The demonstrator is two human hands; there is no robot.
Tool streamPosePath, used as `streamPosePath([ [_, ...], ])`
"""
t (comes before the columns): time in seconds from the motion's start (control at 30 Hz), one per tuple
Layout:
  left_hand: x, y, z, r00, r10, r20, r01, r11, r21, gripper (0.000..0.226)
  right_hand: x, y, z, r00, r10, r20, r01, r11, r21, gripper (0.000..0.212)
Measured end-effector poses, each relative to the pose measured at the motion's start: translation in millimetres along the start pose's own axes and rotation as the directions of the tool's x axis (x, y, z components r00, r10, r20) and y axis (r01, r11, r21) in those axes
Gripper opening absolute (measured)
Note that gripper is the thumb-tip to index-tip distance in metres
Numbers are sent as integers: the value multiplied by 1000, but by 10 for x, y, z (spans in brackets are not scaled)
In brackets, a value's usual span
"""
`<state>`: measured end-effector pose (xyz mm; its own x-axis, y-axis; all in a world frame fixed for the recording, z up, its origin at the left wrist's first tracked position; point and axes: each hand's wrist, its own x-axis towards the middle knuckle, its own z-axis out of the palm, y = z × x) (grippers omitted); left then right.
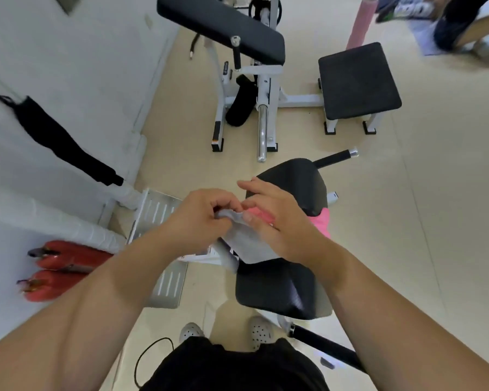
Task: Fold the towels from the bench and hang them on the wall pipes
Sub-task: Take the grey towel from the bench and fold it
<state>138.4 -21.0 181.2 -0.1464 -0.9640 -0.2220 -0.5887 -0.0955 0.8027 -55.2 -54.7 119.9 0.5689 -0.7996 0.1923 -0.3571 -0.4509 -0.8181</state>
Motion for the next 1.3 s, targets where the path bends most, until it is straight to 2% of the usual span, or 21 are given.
streamPosePath([
  [0.1, -378, 97, -325, 998, 1, -64, -2, 1000, -18, 35, 149, -446, -18, 978, -55, 200, 43, 997, 63, 16],
  [0.2, -777, 76, -623, 993, -35, -115, 22, 994, -109, 22, 290, -853, 159, 948, -138, 286, 117, 989, 89, 16],
  [0.3, -1138, 12, -895, 983, -113, -146, 90, 984, -156, 12, 451, -1173, 337, 950, -118, 291, 76, 985, 152, 18],
  [0.4, -1494, -174, -1126, 953, -248, -177, 198, 946, -256, 5, 607, -1395, 527, 953, -183, 242, 146, 976, 163, 20],
  [0.5, -1864, -428, -1320, 911, -329, -248, 231, 907, -353, 18, 786, -1582, 706, 949, -220, 225, 191, 971, 145, 23],
  [0.67, -2485, -965, -1583, 851, -371, -371, 152, 851, -503, 41, 973, -1739, 1080, 929, -223, 297, 214, 975, 64, 19],
  [0.8, -2851, -1360, -1741, 793, -417, -444, 174, 854, -490, 22, 1105, -1796, 1547, 927, -167, 337, 182, 983, -13, 20],
  [0.9, -3096, -1773, -1898, 751, -449, -483, 257, 874, -412, 18, 1235, -1820, 1907, 927, -115, 356, 173, 976, -135, 21],
  [0.97, -3263, -2064, -2023, 743, -483, -463, 338, 869, -362, 20, 1317, -1867, 2146, 912, -81, 403, 174, 964, -201, 25],
  [1.07, -3479, -2443, -2206, 774, -497, -392, 416, 866, -277, 38, 1440, -1949, 2491, 912, -4, 410, 147, 936, -319, 30],
  [1.2, -3777, -2953, -2444, 823, -495, -279, 425, 862, -277, 56, 1559, -2080, 2940, 925, 73, 373, 111, 887, -449, 24],
  [1.3, -4009, -3283, -2618, 830, -520, -203, 456, 841, -290, 55, 1593, -2130, 3188, 944, 116, 309, 64, 855, -515, 30],
])
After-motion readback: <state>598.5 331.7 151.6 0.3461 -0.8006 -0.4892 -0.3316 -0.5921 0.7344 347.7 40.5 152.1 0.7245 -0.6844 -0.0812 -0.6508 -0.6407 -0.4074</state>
